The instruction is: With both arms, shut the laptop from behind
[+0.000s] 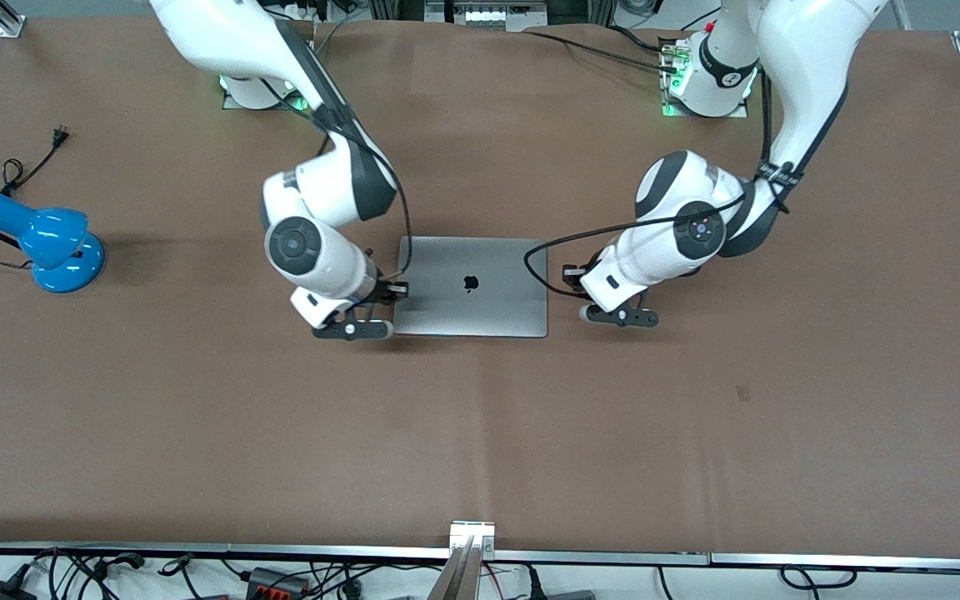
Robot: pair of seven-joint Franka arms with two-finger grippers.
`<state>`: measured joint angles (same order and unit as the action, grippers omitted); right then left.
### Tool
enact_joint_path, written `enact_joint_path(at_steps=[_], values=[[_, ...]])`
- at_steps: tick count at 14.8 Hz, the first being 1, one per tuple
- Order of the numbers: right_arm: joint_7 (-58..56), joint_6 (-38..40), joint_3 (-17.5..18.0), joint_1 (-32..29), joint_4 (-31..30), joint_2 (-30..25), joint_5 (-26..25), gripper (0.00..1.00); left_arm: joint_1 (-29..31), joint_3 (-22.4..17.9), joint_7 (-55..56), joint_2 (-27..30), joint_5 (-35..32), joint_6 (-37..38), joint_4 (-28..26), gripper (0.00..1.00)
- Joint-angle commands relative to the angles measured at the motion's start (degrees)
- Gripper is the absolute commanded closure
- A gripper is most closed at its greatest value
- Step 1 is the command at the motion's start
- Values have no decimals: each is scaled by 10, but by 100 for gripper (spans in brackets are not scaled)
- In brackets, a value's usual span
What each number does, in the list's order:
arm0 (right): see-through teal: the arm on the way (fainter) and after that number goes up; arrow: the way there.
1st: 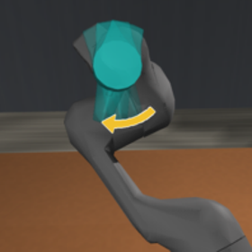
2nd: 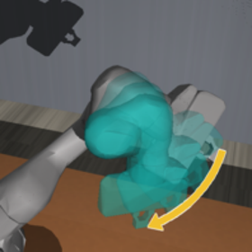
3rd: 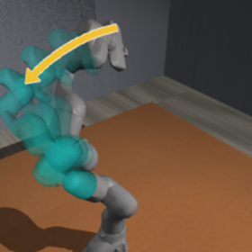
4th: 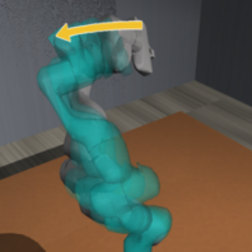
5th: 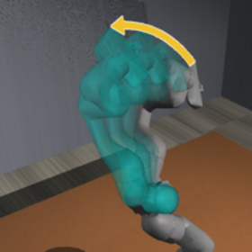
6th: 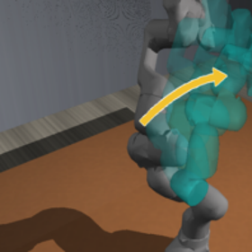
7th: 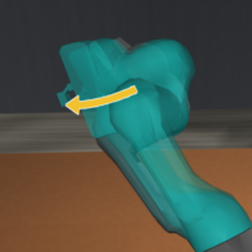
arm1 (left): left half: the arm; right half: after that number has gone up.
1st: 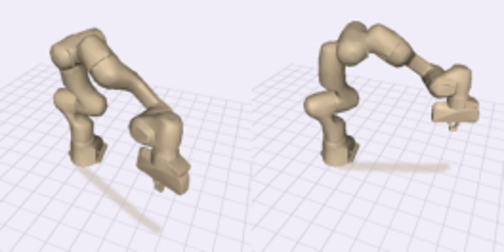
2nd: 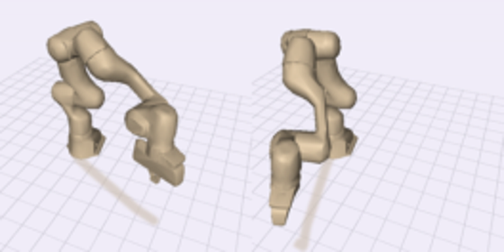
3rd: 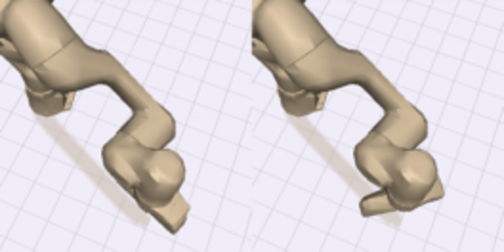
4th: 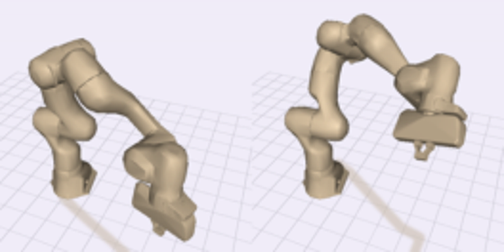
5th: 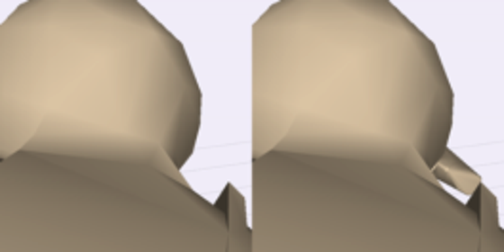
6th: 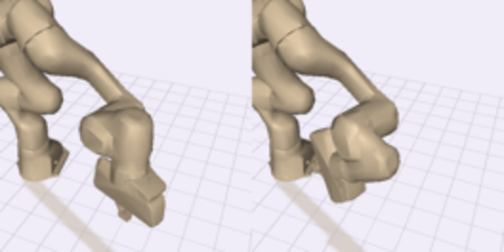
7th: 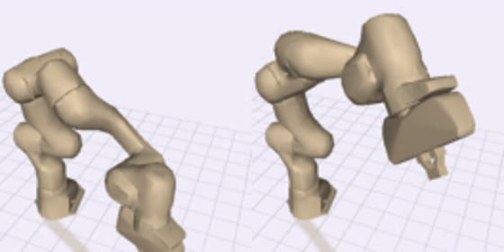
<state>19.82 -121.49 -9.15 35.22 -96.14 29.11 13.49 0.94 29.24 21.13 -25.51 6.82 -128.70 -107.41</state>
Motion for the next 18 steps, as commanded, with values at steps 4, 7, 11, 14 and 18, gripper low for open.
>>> enact_joint_path(at_steps=[4, 7, 11, 14, 18], values=[[-11, 78, -42, -2, -5, -83, -59, 100, 54, 2, -14, 102, -15, 212, 75, 100], [-25, 121, -58, -3, 23, -95, -78, 81, 117, 6, -107, 138, -7, 289, 99, 100], [-23, 172, -72, -21, 95, -91, -89, 0, 152, 3, -123, 204, -6, 349, 99, 100], [-25, 199, -90, -48, 141, -92, -89, 0, 188, 4, -159, 225, -6, 374, 99, 100], [-25, 214, -89, -105, 173, -95, -87, 0, 206, 3, -172, 263, -6, 407, 99, 99]])
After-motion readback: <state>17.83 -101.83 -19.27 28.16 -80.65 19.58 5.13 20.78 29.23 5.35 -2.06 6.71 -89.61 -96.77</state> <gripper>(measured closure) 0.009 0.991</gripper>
